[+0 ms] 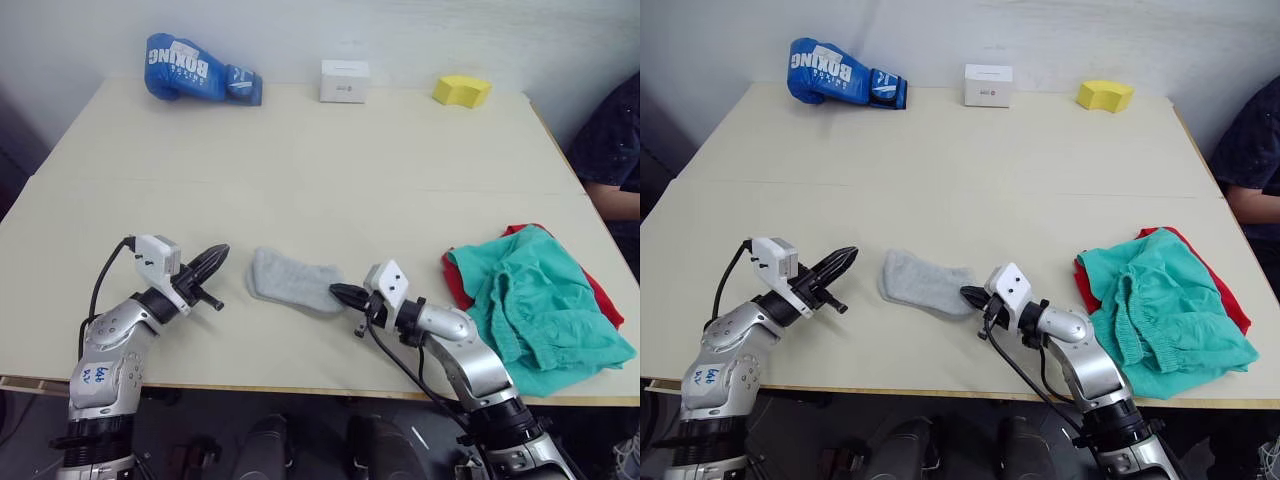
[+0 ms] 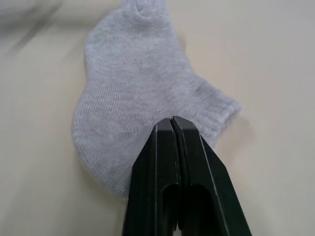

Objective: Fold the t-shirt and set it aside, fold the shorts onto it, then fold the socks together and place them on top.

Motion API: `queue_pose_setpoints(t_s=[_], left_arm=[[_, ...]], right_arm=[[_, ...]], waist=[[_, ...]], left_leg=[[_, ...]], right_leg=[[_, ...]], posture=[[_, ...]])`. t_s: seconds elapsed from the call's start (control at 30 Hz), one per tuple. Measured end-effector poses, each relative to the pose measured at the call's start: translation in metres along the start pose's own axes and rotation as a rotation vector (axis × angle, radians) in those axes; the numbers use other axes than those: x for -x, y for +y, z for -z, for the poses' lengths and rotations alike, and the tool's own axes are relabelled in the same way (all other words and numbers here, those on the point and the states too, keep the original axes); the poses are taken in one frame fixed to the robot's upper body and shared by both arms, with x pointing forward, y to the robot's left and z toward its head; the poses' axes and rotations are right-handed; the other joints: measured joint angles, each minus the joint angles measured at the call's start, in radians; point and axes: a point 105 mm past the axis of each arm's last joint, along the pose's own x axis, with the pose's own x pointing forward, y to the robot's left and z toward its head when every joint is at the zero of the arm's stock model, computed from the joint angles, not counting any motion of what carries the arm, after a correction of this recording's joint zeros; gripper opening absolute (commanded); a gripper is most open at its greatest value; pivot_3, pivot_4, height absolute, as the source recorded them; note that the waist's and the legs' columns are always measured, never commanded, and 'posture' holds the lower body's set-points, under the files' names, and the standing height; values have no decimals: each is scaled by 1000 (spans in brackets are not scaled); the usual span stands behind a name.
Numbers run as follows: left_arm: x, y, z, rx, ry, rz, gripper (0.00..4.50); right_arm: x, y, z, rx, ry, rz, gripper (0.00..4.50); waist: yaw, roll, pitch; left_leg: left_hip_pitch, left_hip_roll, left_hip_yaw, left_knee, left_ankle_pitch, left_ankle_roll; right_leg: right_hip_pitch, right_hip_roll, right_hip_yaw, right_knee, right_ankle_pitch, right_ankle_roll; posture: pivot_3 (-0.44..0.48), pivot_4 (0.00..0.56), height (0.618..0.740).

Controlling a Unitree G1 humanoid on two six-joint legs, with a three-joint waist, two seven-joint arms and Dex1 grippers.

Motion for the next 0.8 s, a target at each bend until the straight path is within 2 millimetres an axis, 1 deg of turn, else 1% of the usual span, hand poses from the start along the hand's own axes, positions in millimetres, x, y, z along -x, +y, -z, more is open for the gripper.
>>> queue_pose_setpoints(t_s=[0.07, 0.13, 0.2, 0.23, 0.3, 0.33, 0.43, 0.5, 0.57, 0.67, 0.7, 0.77, 0.8], left_arm=[[-11, -4, -1, -33, 12, 46, 18], [-20, -10, 0, -66, 21, 90, 18], [-29, -19, 3, -76, 31, 148, 18], [-33, -25, 4, -88, 36, 183, 18], [-39, -37, 6, -125, 49, 247, 18], [-42, -40, 10, -146, 68, 260, 18], [-43, -36, 25, -173, 137, 236, 18], [-40, -29, 36, -193, 200, 198, 18], [-39, -27, 35, -196, 197, 180, 18], [-31, -26, 30, -121, 135, 160, 18], [-27, -27, 24, -91, 98, 162, 18], [-19, -22, 7, -20, 14, 147, 18], [-15, -17, -4, 11, -27, 131, 192]], right_arm=[[-5, -5, -17, 42, -38, -14, 0], [-11, -6, -31, 75, -66, -32, 0], [-21, -3, -40, 95, -87, -55, 0], [-27, -1, -40, 102, -81, -68, 0], [-37, 2, -31, 106, -44, -88, 0], [-40, 4, -21, 94, -12, -91, 0], [-43, 5, 0, 93, 52, -96, 0], [-42, 6, 2, 126, 50, -105, 0], [-39, 6, 4, 138, 48, -108, 0], [-33, 6, 6, 145, 41, -124, 0], [-30, 5, 5, 141, 37, -133, 0], [-29, 2, -6, 115, -11, -142, 0], [-29, 1, -16, 120, -42, -148, 0]], waist=[[0, 0, 0], [0, 0, 0], [-3, 0, 0], [-5, 0, 0], [-8, 0, 0], [-9, 0, 0], [-12, 0, 0], [-16, 0, 0], [-22, 0, 0], [-24, 0, 0], [-24, 0, 0], [-25, 0, 0], [-26, 0, 0]], left_leg=[[0, 0, 0, 0, 0, 0], [0, 0, 0, -1, 0, 0], [0, 0, 1, -1, 1, -2], [0, 0, 2, -1, 1, -2], [0, 0, 4, -1, 3, -2], [0, 0, 5, -1, 4, 0], [0, 0, 8, 0, 3, 2], [1, 0, 8, 0, 3, 2], [3, 1, 8, -1, 1, -1], [4, 2, 8, -1, -1, -2], [4, 2, 8, -1, -1, -3], [3, 3, 8, -1, -1, -3], [4, 3, 8, -1, -1, -3]], right_leg=[[0, 0, 0, 0, 0, 0], [-1, 0, 0, 0, 0, 0], [-1, 0, 0, 0, 0, 0], [-1, 0, 0, 0, 0, 0], [-1, 0, 1, 0, 0, 0], [-1, 0, 1, 0, 0, 0], [-2, 0, 2, 0, 0, 0], [-2, 0, 2, 0, 0, 0], [0, 0, 3, 0, 0, 0], [0, 0, 3, 0, 0, 0], [0, 0, 3, 0, 0, 0], [-1, 0, 3, 1, 0, 0], [-1, 0, 3, 1, 0, 0]], posture=[[0, 150, 740], [0, 150, 740], [0, 150, 740], [0, 150, 740], [0, 150, 740], [0, 150, 740], [0, 150, 740], [0, 150, 740], [0, 150, 740], [0, 150, 740], [0, 150, 740], [0, 150, 740], [0, 150, 740]])
